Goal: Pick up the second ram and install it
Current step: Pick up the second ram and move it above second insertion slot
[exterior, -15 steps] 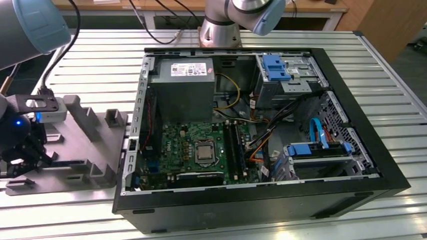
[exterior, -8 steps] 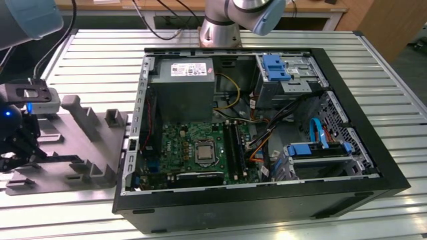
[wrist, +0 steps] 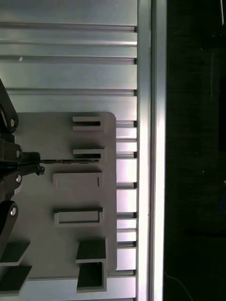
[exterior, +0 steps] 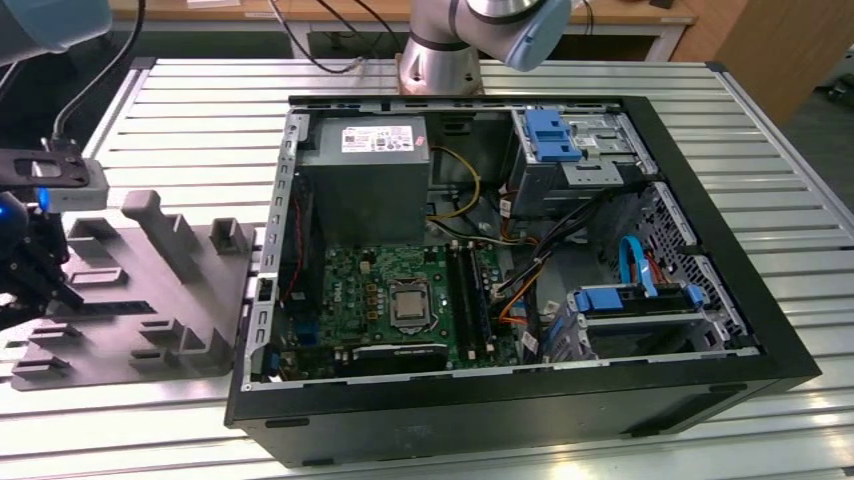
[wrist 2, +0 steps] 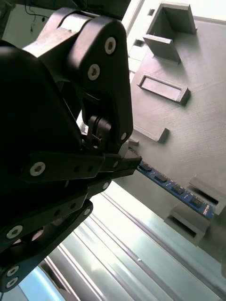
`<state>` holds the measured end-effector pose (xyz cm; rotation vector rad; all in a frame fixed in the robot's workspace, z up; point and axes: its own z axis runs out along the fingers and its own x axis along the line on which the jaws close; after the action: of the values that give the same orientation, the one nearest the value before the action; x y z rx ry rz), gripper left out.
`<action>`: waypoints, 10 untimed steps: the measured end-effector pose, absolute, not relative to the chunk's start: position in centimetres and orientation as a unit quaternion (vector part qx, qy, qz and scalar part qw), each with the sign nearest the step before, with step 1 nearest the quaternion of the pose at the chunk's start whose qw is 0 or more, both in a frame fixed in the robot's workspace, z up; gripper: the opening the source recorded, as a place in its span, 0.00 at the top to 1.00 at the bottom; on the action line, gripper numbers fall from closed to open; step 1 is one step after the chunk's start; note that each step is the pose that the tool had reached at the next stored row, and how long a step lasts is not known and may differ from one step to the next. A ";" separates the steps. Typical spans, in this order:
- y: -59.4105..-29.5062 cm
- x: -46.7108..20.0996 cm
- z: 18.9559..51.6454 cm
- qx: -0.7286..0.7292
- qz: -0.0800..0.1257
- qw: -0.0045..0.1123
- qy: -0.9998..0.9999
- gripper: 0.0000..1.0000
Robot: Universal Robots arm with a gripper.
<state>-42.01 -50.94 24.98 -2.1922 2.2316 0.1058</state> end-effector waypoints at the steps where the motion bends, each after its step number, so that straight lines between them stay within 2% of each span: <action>1: -50.9 -42.0 25.3 -0.700 0.034 0.006 0.713 0.88; 10: -50.9 -42.0 27.9 -0.700 0.036 0.008 0.713 0.88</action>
<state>-42.00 -50.93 27.94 -2.1895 2.2286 0.1117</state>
